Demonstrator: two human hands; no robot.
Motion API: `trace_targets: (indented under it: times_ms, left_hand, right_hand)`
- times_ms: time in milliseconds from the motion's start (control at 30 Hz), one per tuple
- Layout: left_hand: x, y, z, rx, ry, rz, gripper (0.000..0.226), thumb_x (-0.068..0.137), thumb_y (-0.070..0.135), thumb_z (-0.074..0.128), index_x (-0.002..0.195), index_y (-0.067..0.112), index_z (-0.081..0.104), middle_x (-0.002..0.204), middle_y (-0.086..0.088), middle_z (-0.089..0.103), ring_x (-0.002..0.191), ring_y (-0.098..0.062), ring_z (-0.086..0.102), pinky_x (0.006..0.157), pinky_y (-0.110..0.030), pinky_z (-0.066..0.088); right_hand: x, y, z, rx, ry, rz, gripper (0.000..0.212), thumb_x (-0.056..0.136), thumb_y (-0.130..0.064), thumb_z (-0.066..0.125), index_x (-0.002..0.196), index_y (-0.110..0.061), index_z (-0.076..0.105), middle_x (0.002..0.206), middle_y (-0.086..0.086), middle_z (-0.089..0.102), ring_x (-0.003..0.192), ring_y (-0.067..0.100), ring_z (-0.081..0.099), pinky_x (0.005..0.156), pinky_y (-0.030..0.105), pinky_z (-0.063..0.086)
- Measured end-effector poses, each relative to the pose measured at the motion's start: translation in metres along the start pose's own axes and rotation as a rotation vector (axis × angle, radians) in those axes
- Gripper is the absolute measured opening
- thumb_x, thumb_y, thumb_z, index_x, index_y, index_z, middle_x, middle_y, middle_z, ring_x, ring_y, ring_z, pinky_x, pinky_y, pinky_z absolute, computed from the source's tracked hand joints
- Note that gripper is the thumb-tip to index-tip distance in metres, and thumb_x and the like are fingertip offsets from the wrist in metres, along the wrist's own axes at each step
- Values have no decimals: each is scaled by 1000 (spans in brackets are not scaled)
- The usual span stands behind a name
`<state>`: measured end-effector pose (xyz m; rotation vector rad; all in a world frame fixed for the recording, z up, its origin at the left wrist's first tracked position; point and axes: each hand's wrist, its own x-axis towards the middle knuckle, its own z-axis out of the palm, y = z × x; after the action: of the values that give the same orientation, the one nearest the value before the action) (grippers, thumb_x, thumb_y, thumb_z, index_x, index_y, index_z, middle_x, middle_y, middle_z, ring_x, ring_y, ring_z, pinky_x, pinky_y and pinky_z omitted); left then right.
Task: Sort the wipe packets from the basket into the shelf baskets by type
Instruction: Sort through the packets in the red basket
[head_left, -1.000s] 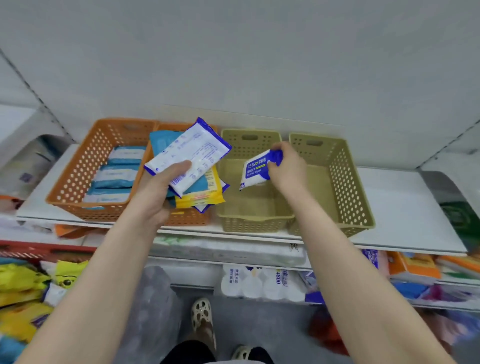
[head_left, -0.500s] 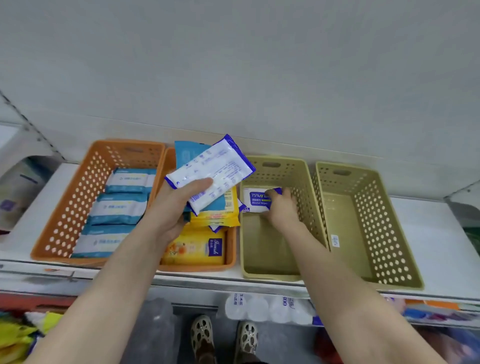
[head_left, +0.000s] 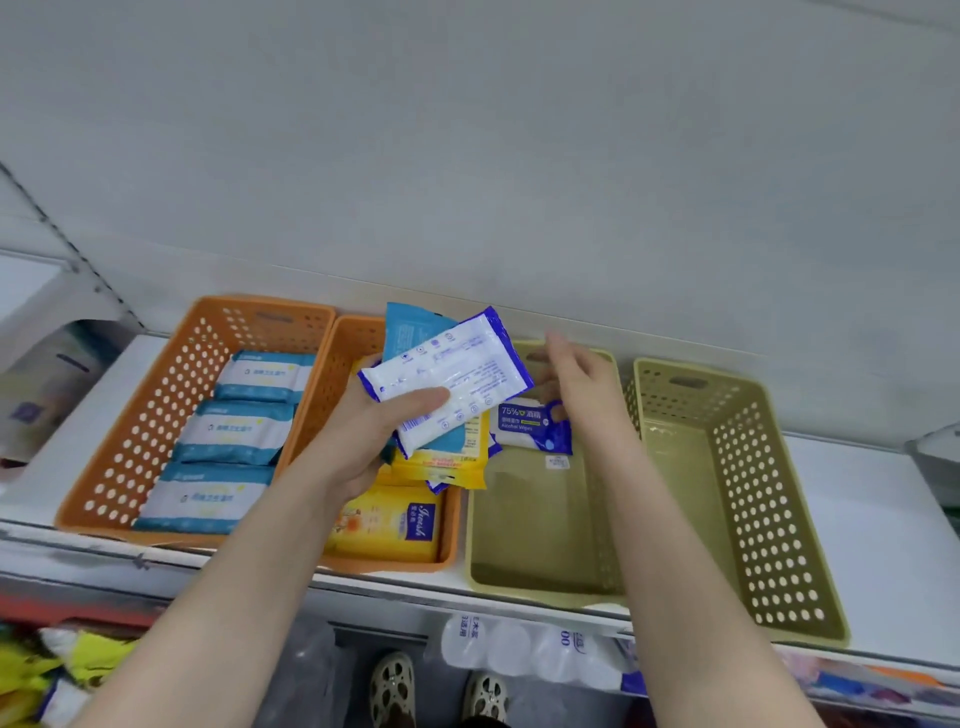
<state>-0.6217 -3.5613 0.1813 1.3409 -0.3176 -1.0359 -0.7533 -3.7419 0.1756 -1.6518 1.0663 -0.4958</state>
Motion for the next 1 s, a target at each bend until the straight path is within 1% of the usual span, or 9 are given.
trace_targets:
  times_ms: [67,167,333,467,533,633,767,867,1000]
  left_hand:
    - [-1,1,6,16,-17,0,71,64,16,87,127,20,54,114,-3,73,97,-23,73,75,-38,60]
    - [-3,-2,13,47,-58,-10,71,67,16,85,131,17,55,117,-5,72,102,-26,71,79,-41,59]
    - [-10,-6,23,10,-59,-44,46,81,24,73,125,18,61,111,-5,74,98,-25,72,75,-37,60]
    - [-16,-7,24,-130,-6,-118,64,74,42,71,131,15,57,114,-9,73,95,-25,72,71,-38,62]
    - [-18,-6,23,-156,13,-125,57,81,42,68,130,15,57,112,-8,74,93,-23,73,66,-36,61]
    - [-19,-7,22,-184,33,-121,57,85,53,60,130,18,56,111,-8,74,93,-24,74,65,-36,60]
    - [-22,-6,25,-172,66,-124,77,73,67,58,133,20,52,114,-10,73,99,-28,73,70,-41,61]
    - [-24,-7,25,-166,92,-97,57,85,50,65,131,19,53,113,-8,73,94,-23,74,65,-36,61]
    - [-26,-11,23,-144,119,-101,49,87,35,71,129,20,52,110,-6,73,87,-18,75,60,-33,59]
  right_hand:
    - [-19,-23,-6,80,-188,23,31,91,-51,60,97,-23,72,83,-5,74,62,10,58,49,24,45]
    - [-30,-29,-5,101,-323,22,19,84,-30,76,99,-20,71,88,-2,75,66,11,60,47,21,45]
    - [-36,-23,-10,280,-355,92,23,84,-13,75,106,-13,66,93,2,72,70,14,62,51,21,51]
    - [-36,-21,-18,465,-251,154,19,89,-10,69,105,-16,63,98,3,71,73,13,67,55,22,56]
    - [-36,-22,-25,590,-193,127,19,91,-6,65,108,-15,61,103,4,70,81,15,69,60,23,58]
    - [-39,-23,-34,797,-231,13,23,93,9,53,103,-9,62,108,7,69,102,20,66,88,30,57]
    - [-44,-17,-33,368,-396,-93,51,83,23,44,77,-18,73,104,8,71,95,26,68,87,45,56]
    - [-46,-9,-32,174,-470,-43,58,76,19,38,94,-20,76,120,16,66,104,30,68,94,54,52]
    - [-49,-9,-39,650,-440,86,57,81,13,30,123,-13,57,114,15,66,98,30,65,83,43,54]
